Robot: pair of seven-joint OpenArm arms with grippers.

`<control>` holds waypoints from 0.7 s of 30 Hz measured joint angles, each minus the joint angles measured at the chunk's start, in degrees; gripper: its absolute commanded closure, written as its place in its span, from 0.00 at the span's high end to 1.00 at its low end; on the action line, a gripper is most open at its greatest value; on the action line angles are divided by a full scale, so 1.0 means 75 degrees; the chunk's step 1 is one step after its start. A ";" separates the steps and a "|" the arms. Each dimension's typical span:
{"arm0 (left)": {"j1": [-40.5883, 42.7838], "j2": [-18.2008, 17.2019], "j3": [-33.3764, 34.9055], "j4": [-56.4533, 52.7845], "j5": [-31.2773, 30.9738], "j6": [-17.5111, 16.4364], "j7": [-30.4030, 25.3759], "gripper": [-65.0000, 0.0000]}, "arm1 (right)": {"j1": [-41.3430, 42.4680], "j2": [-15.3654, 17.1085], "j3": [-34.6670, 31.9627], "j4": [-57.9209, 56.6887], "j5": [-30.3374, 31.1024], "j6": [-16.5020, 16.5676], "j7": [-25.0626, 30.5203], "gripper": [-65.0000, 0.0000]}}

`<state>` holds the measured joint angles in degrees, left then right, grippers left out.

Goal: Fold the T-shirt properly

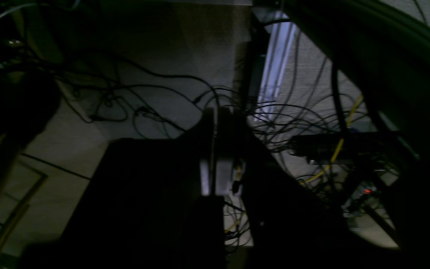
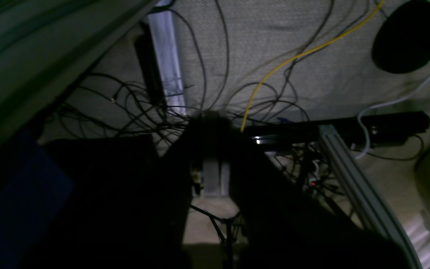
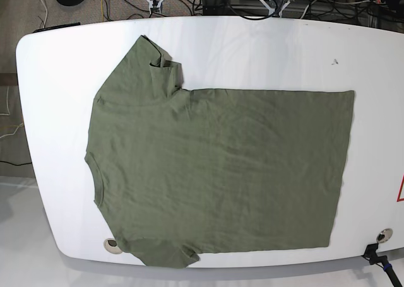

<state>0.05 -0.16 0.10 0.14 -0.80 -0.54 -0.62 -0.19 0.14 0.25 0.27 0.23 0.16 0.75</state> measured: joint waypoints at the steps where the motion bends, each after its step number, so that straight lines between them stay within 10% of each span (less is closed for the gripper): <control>1: -0.0006 0.0000 -0.0009 -0.0009 0.0108 0.0070 0.0032 0.00 | 0.0026 -0.0029 -0.0035 -0.0015 -0.0003 -0.0023 -0.0108 0.00; 21: 0.0012 -0.0023 0.0017 0.0055 -0.0035 0.0015 -0.0119 0.00 | -0.0003 0.0052 0.0038 0.0035 0.0000 0.0055 0.0067 0.00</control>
<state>0.14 -0.34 0.23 0.56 -1.06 -0.43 -1.52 -0.21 0.54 0.54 0.54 0.23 0.58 1.26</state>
